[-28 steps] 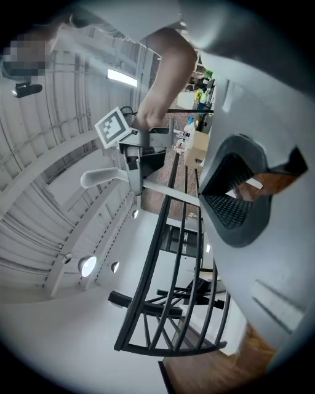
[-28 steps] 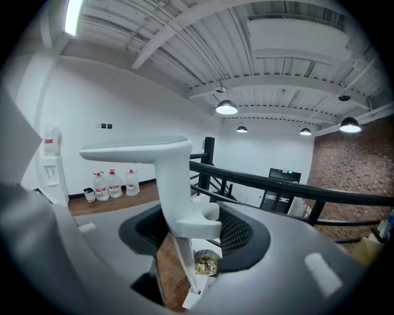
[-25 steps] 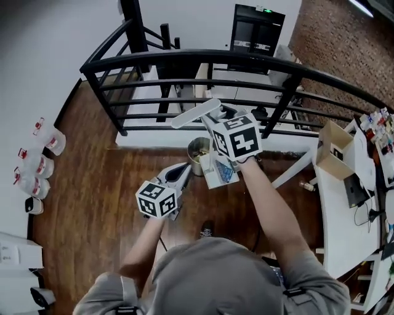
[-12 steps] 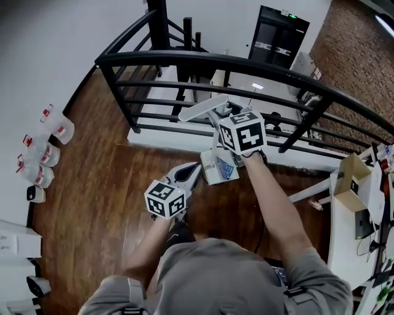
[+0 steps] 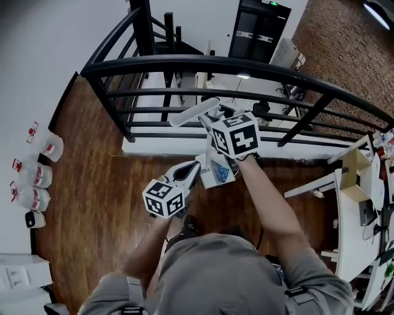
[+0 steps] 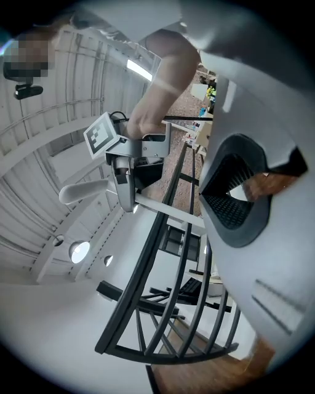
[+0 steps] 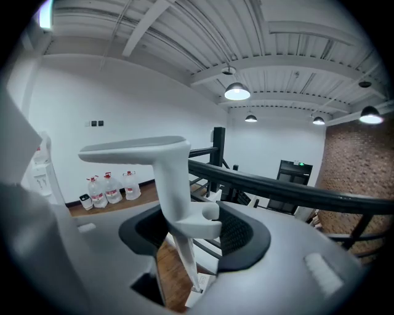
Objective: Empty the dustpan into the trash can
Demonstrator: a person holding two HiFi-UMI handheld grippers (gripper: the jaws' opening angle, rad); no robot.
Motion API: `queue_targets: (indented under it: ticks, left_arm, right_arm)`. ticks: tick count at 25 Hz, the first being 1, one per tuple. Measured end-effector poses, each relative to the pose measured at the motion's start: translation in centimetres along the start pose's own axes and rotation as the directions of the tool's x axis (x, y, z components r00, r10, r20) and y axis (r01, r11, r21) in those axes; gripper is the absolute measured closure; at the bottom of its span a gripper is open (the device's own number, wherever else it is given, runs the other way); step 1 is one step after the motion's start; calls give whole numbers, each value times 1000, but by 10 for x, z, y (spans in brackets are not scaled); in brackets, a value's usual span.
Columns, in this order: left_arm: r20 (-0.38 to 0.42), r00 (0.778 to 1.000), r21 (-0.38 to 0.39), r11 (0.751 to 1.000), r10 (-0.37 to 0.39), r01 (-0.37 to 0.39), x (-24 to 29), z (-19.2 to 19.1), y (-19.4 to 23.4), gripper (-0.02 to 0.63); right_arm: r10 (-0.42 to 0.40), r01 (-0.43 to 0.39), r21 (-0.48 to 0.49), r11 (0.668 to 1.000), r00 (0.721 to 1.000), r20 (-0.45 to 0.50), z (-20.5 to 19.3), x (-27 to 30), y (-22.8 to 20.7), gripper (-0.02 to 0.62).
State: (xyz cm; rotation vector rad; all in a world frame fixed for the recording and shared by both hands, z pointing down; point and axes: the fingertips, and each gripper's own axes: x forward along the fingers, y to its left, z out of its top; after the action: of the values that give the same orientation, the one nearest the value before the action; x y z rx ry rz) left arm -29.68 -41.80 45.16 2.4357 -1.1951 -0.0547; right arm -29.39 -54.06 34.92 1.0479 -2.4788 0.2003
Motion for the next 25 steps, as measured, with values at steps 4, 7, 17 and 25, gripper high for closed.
queue_targets:
  ticks: [4,7,17,25]
  left_arm:
    - [-11,1000,-21,1000,-16,16,-1,3,22,601]
    - [-8,1000,-26,999,-22,22,1,7,33,601]
    - [4,1000,-19,1000,-20,20,16,23,50,601]
    - [-15,1000,-1,1000,-10,10,54,27,42,600]
  right_arm:
    - [-27,27,24,999,1000,3,14,22,-2,385]
    - [-23,24,45,999,1000,-6,19,35,-1,385]
    - [-25,22,113,993,1000,20,24,55,-37,385]
    - [-11,-10,170,985,992,122,32,47,-95,383]
